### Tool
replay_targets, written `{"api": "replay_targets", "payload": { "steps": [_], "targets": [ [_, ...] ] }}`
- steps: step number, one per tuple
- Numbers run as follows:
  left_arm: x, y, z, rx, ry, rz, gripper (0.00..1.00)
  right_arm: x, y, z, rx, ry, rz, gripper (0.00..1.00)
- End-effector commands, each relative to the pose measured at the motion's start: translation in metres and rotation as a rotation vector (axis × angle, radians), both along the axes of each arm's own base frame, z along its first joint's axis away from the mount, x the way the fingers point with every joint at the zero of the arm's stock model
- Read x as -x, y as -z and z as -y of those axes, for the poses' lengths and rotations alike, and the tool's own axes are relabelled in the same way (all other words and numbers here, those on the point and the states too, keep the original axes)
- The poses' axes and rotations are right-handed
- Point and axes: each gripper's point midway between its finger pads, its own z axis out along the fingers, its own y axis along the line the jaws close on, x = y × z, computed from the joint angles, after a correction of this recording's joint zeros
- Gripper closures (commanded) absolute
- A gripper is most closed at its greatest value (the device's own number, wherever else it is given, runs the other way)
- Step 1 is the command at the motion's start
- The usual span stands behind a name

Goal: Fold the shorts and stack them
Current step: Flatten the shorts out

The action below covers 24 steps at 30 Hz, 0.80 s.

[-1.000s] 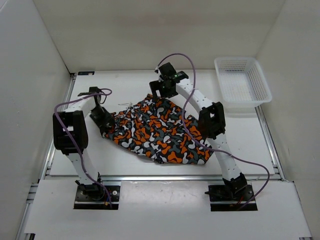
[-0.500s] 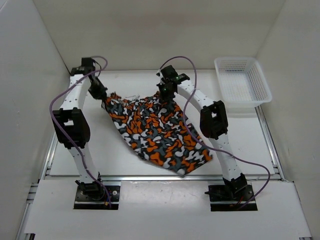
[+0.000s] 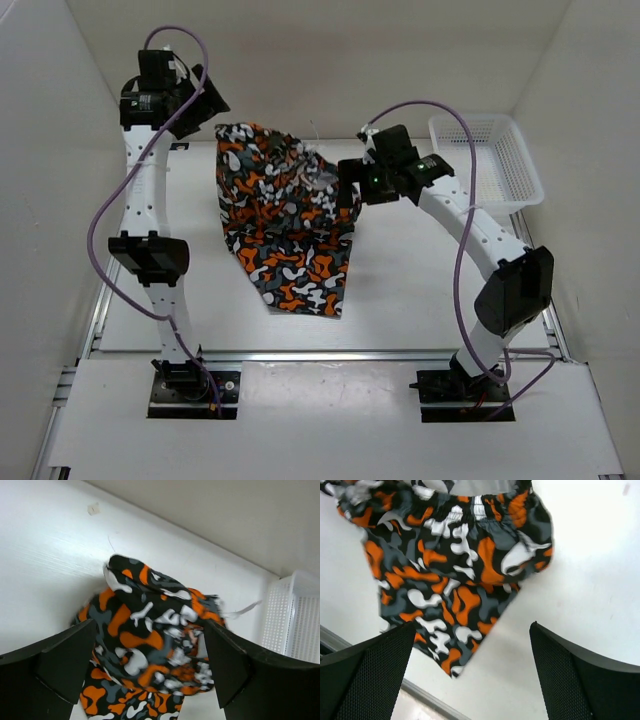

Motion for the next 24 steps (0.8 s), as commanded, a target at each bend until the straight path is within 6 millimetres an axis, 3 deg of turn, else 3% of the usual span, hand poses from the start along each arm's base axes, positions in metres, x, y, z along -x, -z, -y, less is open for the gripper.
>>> {"api": "replay_targets", "payload": {
  "steps": [1, 5, 6, 7, 9, 10, 11, 12, 13, 14, 16, 17, 19, 20, 21, 23, 24],
  "targets": [
    [0.005, 0.029, 0.012, 0.008, 0.041, -0.1, 0.0, 0.016, 0.044, 0.012, 0.053, 0.06, -0.129, 0.0],
    [0.036, 0.016, -0.006, -0.06, -0.031, -0.098, 0.0, -0.002, 0.063, 0.036, 0.083, 0.136, -0.147, 0.07],
    [0.044, 0.015, -0.001, -0.07, -0.012, -0.098, 0.0, -0.016, 0.066, 0.035, 0.081, 0.148, -0.145, 0.11],
    [0.066, 0.022, 0.002, -0.082, 0.006, -0.134, 0.04, -0.024, 0.069, 0.037, 0.082, 0.159, -0.148, 0.12],
    [0.089, 0.033, 0.012, -0.092, 0.031, -0.171, 0.13, -0.043, 0.075, 0.044, 0.092, 0.167, -0.153, 0.17],
    [0.116, 0.051, 0.025, -0.1, 0.068, -0.229, 0.19, -0.049, 0.096, 0.046, 0.117, 0.176, -0.201, 0.17],
    [0.128, 0.06, 0.033, -0.091, 0.089, -0.25, 0.3, -0.064, 0.084, 0.045, 0.097, 0.169, -0.179, 0.17],
    [0.14, 0.068, 0.043, -0.077, 0.113, -0.267, 0.35, -0.065, 0.1, 0.042, 0.114, 0.161, -0.232, 0.14],
    [0.162, 0.064, 0.063, -0.043, 0.15, -0.254, 0.37, -0.072, 0.101, 0.042, 0.1, 0.151, -0.23, 0.12],
    [0.185, 0.1, 0.078, -0.019, 0.192, -0.352, 0.37, -0.075, 0.101, 0.041, 0.081, 0.142, -0.246, 0.11],
    [0.21, 0.119, 0.107, 0.03, 0.26, -0.379, 0.39, -0.083, 0.095, 0.026, 0.023, 0.101, -0.245, 0.09],
    [0.242, 0.14, 0.131, 0.061, 0.305, -0.449, 0.39, -0.083, 0.094, 0.016, 0.016, 0.071, -0.24, 0.09],
    [0.264, 0.152, 0.16, 0.086, 0.371, -0.463, 0.37, -0.091, 0.096, 0.004, 0.005, 0.038, -0.229, 0.09],
    [0.287, 0.157, 0.183, 0.093, 0.427, -0.49, 0.37, -0.093, 0.098, 0.0, -0.005, 0.029, -0.232, 0.11],
    [0.301, 0.169, 0.19, 0.084, 0.449, -0.524, 0.37, -0.091, 0.107, -0.011, -0.025, -0.004, -0.261, 0.14],
    [0.315, 0.176, 0.201, 0.06, 0.477, -0.545, 0.37, -0.094, 0.105, -0.021, -0.065, -0.036, -0.266, 0.2],
    [0.325, 0.182, 0.208, 0.038, 0.501, -0.563, 0.37, -0.092, 0.113, -0.027, -0.065, -0.05, -0.282, 0.3]
  ]
}}
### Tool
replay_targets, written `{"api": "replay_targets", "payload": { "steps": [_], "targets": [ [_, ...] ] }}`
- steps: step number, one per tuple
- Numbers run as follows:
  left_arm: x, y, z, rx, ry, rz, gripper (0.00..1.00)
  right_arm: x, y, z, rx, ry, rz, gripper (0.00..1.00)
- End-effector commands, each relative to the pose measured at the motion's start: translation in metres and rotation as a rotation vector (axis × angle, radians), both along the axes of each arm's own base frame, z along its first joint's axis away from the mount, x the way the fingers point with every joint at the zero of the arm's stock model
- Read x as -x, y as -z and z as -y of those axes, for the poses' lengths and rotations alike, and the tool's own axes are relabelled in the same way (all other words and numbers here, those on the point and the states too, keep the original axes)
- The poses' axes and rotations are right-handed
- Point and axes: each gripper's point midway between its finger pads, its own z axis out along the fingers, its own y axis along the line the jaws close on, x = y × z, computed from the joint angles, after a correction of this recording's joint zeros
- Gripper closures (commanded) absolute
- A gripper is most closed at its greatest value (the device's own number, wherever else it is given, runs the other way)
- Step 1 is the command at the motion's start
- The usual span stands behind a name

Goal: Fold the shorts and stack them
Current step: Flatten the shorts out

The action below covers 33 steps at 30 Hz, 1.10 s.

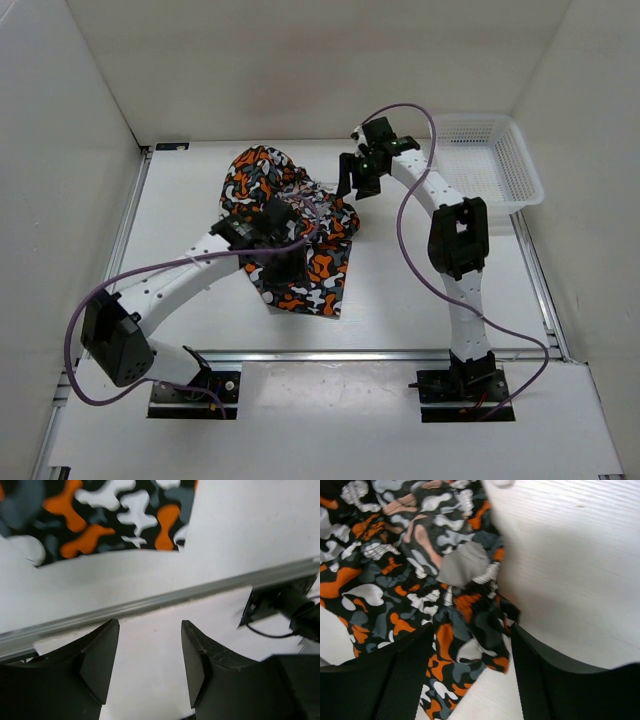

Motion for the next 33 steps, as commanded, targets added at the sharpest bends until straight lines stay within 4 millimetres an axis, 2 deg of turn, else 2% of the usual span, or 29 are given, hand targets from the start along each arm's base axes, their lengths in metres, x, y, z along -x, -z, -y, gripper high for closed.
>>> {"api": "replay_targets", "payload": {
  "steps": [1, 2, 5, 6, 10, 11, 12, 13, 14, 15, 16, 19, 20, 21, 22, 25, 26, 28, 30, 33],
  "targets": [
    [0.011, -0.007, 0.027, 0.065, -0.011, 0.009, 0.36, 0.008, 0.002, -0.027, -0.078, -0.09, -0.036, 0.34],
    [0.013, -0.003, 0.029, 0.051, -0.004, 0.007, 0.36, 0.01, 0.002, -0.035, -0.094, -0.109, -0.041, 0.4],
    [0.015, -0.002, 0.04, 0.04, 0.026, 0.006, 0.36, 0.01, 0.009, -0.035, -0.09, -0.1, -0.064, 0.43],
    [0.017, 0.002, 0.044, 0.032, 0.039, -0.002, 0.36, 0.009, 0.015, -0.033, -0.074, -0.091, -0.067, 0.47],
    [0.015, 0.0, 0.054, 0.023, 0.057, 0.011, 0.36, 0.006, 0.022, -0.026, -0.028, -0.075, -0.066, 0.48],
    [0.015, 0.0, 0.054, 0.023, 0.057, 0.011, 0.34, 0.001, 0.02, -0.023, -0.01, -0.061, -0.047, 0.53],
    [0.018, 0.003, 0.057, 0.016, 0.068, 0.005, 0.34, 0.002, 0.026, -0.023, -0.006, -0.061, -0.056, 0.63],
    [0.017, 0.007, 0.057, 0.007, 0.068, -0.003, 0.32, 0.0, 0.023, -0.022, 0.002, -0.055, -0.048, 0.87],
    [0.019, 0.007, 0.061, 0.007, 0.079, -0.003, 0.3, -0.001, 0.023, -0.02, 0.01, -0.05, -0.045, 0.96],
    [0.017, 0.012, 0.06, -0.011, 0.084, -0.002, 0.28, -0.001, 0.023, -0.021, 0.007, -0.041, -0.05, 1.0],
    [0.016, 0.016, 0.066, -0.029, 0.105, 0.0, 0.26, -0.003, 0.01, -0.02, 0.005, -0.036, -0.021, 1.0],
    [0.013, 0.029, 0.077, -0.075, 0.143, 0.0, 0.17, -0.012, 0.004, 0.002, -0.026, 0.044, -0.025, 1.0],
    [0.009, 0.036, 0.087, -0.097, 0.166, 0.001, 0.15, -0.011, -0.011, 0.004, -0.071, 0.045, -0.015, 1.0],
    [0.007, 0.039, 0.093, -0.106, 0.171, 0.005, 0.13, -0.017, -0.015, 0.017, -0.094, 0.075, -0.013, 1.0],
    [0.005, 0.043, 0.098, -0.117, 0.178, 0.009, 0.06, -0.016, -0.019, 0.025, -0.117, 0.097, -0.009, 1.0],
    [-0.012, 0.068, 0.106, -0.193, 0.17, 0.012, 0.05, -0.018, -0.03, 0.048, -0.159, 0.135, -0.007, 1.0],
    [-0.017, 0.081, 0.109, -0.225, 0.167, 0.004, 0.07, -0.016, -0.027, 0.053, -0.156, 0.145, -0.018, 1.0],
    [-0.02, 0.094, 0.109, -0.257, 0.164, -0.006, 0.11, -0.015, -0.029, 0.06, -0.152, 0.151, -0.012, 1.0],
    [-0.028, 0.114, 0.105, -0.317, 0.15, 0.004, 0.25, -0.015, -0.031, 0.071, -0.152, 0.17, -0.012, 1.0],
    [-0.032, 0.128, 0.104, -0.342, 0.144, -0.018, 0.36, -0.012, -0.042, 0.08, -0.164, 0.184, 0.002, 1.0]
  ]
}}
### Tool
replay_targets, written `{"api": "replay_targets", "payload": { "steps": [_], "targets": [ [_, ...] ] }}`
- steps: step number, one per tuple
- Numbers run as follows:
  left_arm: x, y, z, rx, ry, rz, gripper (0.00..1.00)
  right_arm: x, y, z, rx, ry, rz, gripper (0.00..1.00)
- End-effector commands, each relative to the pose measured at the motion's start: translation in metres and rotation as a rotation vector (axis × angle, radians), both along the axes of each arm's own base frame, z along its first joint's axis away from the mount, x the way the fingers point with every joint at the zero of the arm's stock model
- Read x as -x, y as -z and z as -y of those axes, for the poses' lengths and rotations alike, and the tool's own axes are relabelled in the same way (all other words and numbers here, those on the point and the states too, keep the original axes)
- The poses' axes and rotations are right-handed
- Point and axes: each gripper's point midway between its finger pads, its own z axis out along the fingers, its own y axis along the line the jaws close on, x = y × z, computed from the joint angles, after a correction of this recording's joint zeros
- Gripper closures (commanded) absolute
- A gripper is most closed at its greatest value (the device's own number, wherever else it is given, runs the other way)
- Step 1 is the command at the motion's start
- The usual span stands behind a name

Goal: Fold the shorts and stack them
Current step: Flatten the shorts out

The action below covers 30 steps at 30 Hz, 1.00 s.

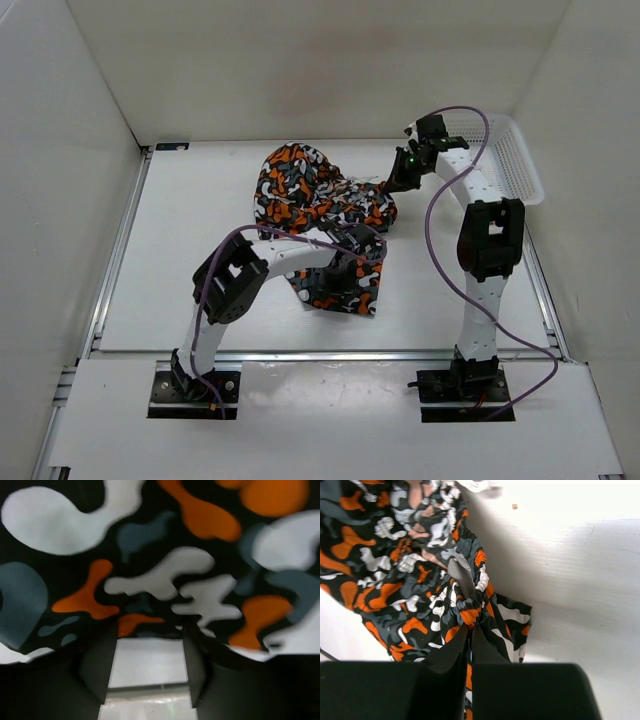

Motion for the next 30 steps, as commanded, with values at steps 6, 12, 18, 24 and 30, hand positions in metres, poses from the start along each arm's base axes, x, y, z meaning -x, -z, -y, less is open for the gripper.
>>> {"api": "replay_targets", "payload": {
  "steps": [6, 12, 18, 24, 30],
  "targets": [
    [-0.014, -0.052, 0.037, 0.126, 0.084, 0.126, 0.36, 0.005, -0.038, -0.003, -0.051, -0.016, 0.075, 1.0],
    [0.001, -0.063, 0.079, 0.212, 0.19, 0.1, 0.21, 0.003, -0.039, 0.004, -0.061, 0.004, 0.069, 1.0],
    [-0.003, -0.034, 0.094, 0.173, 0.208, 0.072, 0.15, 0.003, -0.043, 0.018, -0.068, 0.03, 0.07, 1.0],
    [-0.005, 0.005, 0.092, 0.093, 0.192, 0.037, 0.25, 0.006, -0.045, 0.023, -0.072, 0.046, 0.066, 1.0],
    [-0.012, -0.016, 0.062, -0.01, 0.151, 0.102, 0.9, 0.006, -0.043, 0.037, -0.07, 0.075, 0.058, 1.0]
  ]
}}
